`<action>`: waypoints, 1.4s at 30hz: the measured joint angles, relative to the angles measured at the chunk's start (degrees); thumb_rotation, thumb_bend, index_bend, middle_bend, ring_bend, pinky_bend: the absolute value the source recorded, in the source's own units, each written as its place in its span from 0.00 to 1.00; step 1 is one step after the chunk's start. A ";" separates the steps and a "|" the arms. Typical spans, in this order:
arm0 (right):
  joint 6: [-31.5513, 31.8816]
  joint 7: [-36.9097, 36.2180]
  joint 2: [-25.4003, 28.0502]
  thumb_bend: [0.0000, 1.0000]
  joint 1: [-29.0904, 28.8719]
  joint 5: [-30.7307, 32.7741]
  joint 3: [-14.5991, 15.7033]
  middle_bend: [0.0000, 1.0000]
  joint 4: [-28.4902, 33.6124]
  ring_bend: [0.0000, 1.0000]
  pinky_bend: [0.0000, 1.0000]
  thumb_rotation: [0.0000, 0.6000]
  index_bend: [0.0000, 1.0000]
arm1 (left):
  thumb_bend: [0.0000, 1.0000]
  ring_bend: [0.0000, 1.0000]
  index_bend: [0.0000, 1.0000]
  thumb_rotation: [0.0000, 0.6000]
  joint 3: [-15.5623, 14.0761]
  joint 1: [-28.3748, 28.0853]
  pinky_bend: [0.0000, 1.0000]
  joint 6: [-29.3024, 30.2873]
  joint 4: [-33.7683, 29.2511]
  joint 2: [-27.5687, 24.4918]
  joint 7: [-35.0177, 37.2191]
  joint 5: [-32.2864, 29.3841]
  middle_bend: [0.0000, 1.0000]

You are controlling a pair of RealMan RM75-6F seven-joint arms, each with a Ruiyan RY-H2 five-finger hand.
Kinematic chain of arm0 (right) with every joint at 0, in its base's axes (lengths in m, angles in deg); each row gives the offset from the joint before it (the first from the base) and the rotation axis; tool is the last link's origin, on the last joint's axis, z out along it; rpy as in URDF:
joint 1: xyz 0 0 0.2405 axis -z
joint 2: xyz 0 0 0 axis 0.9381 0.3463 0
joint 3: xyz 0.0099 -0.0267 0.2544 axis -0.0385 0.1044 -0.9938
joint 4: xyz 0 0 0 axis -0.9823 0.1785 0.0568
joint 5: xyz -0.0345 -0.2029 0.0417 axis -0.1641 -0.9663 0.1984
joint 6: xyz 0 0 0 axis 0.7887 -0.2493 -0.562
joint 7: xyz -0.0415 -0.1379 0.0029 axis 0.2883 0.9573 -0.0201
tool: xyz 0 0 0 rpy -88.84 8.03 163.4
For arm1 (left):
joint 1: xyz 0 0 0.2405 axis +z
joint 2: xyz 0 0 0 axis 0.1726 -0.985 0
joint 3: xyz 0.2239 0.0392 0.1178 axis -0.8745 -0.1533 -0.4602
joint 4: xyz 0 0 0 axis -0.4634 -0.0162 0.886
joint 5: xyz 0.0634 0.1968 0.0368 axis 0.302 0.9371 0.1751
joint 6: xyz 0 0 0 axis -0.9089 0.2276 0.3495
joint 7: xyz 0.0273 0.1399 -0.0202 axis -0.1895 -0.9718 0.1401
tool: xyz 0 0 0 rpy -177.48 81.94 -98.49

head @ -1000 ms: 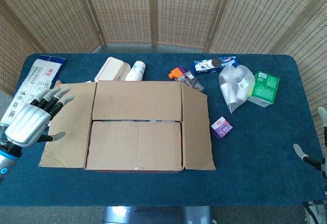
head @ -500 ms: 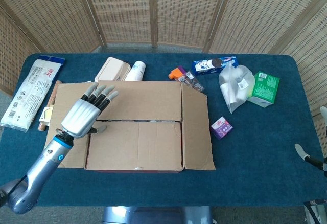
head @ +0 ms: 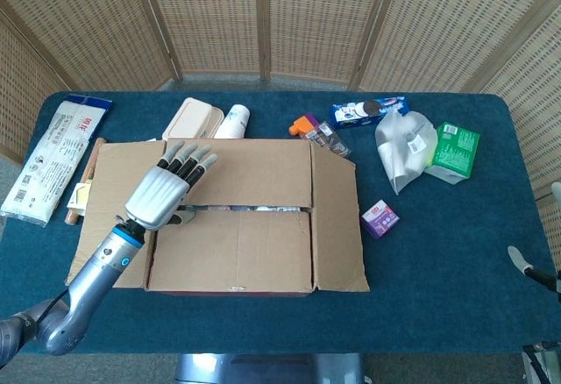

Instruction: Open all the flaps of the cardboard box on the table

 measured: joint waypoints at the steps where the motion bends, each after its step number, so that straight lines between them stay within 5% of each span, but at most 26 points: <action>1: -0.04 -0.11 0.01 0.18 0.00 0.02 0.00 0.00 -0.03 0.00 0.02 1.00 0.00 | 0.00 0.00 0.01 1.00 -0.03 -0.04 0.04 0.10 0.16 0.07 -0.21 0.01 0.00; 13: 0.34 -0.20 0.13 0.18 0.22 -0.68 0.34 0.00 0.19 0.00 0.02 1.00 0.00 | 0.00 0.00 0.02 1.00 2.32 -3.22 0.04 0.19 5.42 3.65 -0.46 -1.32 0.00; 27: 0.06 -1.35 0.73 0.18 0.40 -1.14 0.77 0.00 0.86 0.00 0.02 1.00 0.00 | 0.00 0.00 0.03 1.00 8.53 -6.19 0.05 2.81 3.17 -1.21 -3.11 -2.65 0.00; 34: -0.90 -1.07 0.53 0.18 0.07 -0.35 0.71 0.00 0.30 0.00 0.02 1.00 0.00 | 0.00 0.00 0.03 1.00 12.87 -12.86 0.05 -0.57 9.51 0.43 -6.53 -9.29 0.00; 42: -1.86 -0.72 0.25 0.18 -0.27 0.46 0.63 0.00 -0.18 0.00 0.02 1.00 0.00 | 0.00 0.00 0.04 1.00 14.05 -18.84 0.06 -4.49 19.30 4.68 -8.79 -14.43 0.00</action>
